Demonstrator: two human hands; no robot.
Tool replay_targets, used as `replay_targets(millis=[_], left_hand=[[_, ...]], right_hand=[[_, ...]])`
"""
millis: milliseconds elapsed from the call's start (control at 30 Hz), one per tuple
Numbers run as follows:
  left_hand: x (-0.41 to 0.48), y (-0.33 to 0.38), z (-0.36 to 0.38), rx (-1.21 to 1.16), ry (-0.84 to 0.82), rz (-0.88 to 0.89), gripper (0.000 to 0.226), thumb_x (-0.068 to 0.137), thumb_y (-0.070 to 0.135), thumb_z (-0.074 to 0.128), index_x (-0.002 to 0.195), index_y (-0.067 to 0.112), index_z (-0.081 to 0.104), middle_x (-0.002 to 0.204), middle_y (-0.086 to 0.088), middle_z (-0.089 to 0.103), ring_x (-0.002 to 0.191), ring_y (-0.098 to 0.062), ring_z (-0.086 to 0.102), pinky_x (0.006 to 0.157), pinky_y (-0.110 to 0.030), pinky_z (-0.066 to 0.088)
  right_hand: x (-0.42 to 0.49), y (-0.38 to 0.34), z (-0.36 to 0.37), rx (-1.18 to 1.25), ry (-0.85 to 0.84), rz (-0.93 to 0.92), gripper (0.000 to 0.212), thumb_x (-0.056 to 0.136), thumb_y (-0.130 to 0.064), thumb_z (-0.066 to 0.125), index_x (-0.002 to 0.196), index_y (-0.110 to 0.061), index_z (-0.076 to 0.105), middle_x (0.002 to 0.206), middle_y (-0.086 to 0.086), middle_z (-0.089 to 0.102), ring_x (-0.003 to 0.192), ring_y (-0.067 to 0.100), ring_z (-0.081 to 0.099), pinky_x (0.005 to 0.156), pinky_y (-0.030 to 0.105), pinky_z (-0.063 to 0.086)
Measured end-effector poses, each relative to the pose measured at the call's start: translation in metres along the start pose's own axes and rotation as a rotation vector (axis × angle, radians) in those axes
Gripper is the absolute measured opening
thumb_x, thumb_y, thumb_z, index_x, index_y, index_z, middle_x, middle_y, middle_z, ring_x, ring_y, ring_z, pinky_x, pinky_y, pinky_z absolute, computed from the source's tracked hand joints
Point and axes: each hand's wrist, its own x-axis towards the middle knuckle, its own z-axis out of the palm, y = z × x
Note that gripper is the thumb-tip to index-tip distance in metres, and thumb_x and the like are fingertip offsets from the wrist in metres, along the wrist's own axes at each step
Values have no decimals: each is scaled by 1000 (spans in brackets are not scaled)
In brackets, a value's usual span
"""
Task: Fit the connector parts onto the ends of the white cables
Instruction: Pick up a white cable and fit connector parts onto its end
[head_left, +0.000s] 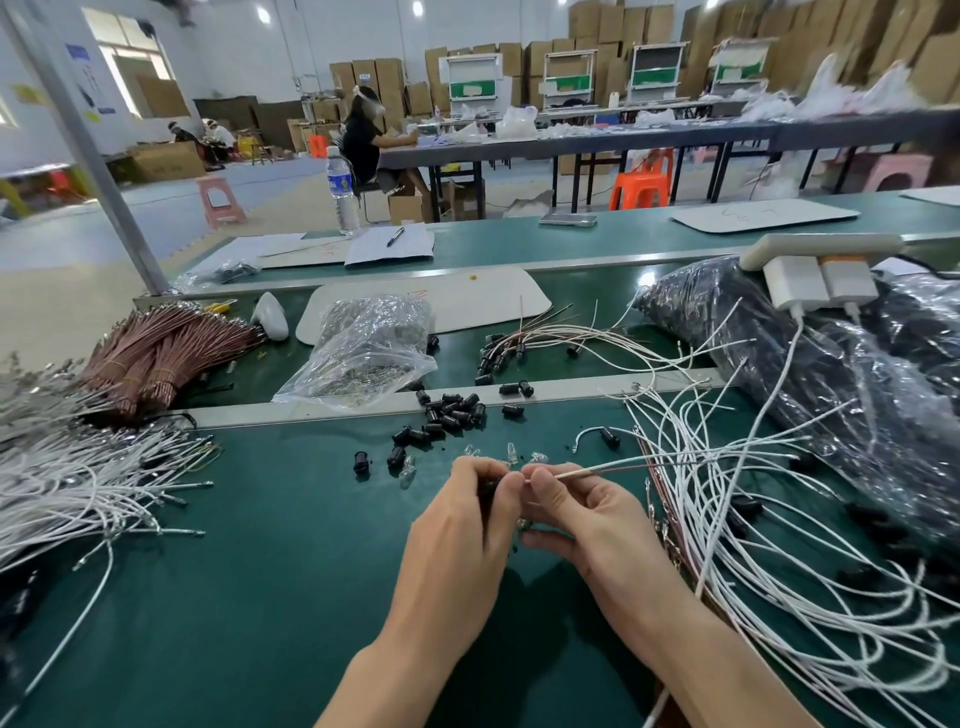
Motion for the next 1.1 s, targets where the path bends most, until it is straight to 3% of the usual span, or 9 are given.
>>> replay_targets(millis=[167,300,367,433,533,700,867,967,1100], left_hand=[[0,2,2,26,9,-31,33,97,61,21,92,37,42,81,14,64,76,-2,60,61,-15,41],[0,1,2,4,-9,-45,33,98,60,21,92,36,42,77,9,65,71,-5,60,58,-19,42],[0,1,0,-47,-19,-62,32,100,58,23,93,35,44,79,12,68,74,-4,64,63,-22,46],[1,2,-3,-111,2,-58,30,100,57,28,92,36,48,75,18,66,64,-3,60,57,-18,43],[8,8,-17,-254,134,-66,18,99,50,41,93,38,53,64,4,55,52,-5,44,49,-21,37],[14,5,-72,-521,458,-185,21,94,37,56,94,17,60,69,3,62,62,-11,58,65,-24,54],[9,5,-96,-829,561,-333,14,87,32,60,92,19,61,69,6,64,58,-4,59,57,-19,57],[20,17,-98,-910,534,-332,13,86,29,61,93,18,63,71,5,67,59,-5,61,58,-19,57],[85,37,-84,-889,487,-338,15,96,26,63,104,13,63,77,7,71,68,-8,65,62,-21,57]], right_hand=[[1,2,1,-8,-23,-9,32,75,-43,72,90,-16,76,103,12,77,97,22,75,63,20,56],[3,4,-3,4,-43,15,42,78,-41,69,101,-6,67,105,13,77,98,23,75,62,20,56],[3,4,-2,6,-69,12,36,78,-41,71,97,-11,73,107,14,77,100,24,74,64,21,57],[4,1,-1,5,-74,-13,23,80,-39,72,92,-20,78,108,15,76,101,27,74,64,23,58],[7,-9,-9,68,63,-55,20,78,-35,75,89,-19,80,103,18,76,89,25,76,60,25,59],[6,-24,-28,176,225,-59,18,78,-24,71,86,-10,80,96,17,77,77,20,76,59,24,60],[8,-41,-12,71,148,-60,30,79,-24,71,101,-5,72,99,16,77,79,21,76,61,24,59],[21,-80,-3,58,70,-169,21,86,-27,69,96,-11,77,105,13,76,87,22,75,67,25,60],[71,-166,7,-3,-57,-254,32,93,-31,67,108,-2,67,108,15,74,91,23,74,74,29,62]])
